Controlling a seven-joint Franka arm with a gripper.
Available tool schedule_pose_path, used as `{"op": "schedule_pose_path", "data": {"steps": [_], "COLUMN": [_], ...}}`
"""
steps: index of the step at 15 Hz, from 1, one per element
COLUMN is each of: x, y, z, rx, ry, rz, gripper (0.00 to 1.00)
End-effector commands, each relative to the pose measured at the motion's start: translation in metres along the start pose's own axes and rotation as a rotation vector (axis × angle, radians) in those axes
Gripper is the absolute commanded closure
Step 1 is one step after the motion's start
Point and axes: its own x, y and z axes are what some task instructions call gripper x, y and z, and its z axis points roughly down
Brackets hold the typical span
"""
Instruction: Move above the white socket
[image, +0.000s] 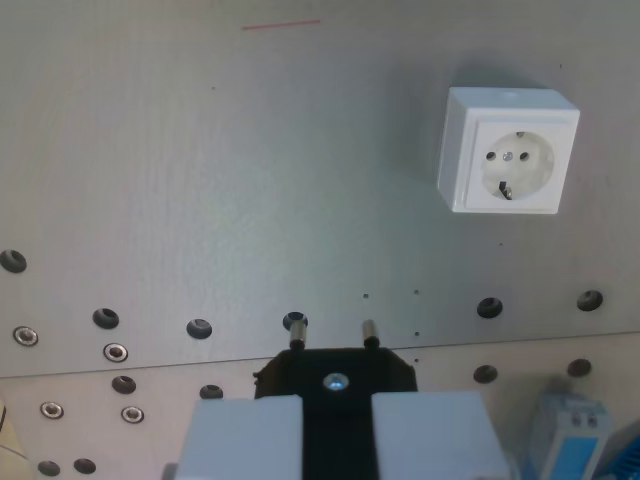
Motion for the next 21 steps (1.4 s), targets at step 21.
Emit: {"op": "schedule_pose_path", "data": {"steps": [21], "x": [-0.003], "y": [0.014], "z": [0.023], "rx": [-0.004], "ry": [0.058], "rz": [-0.006], "gripper": [1.00]}}
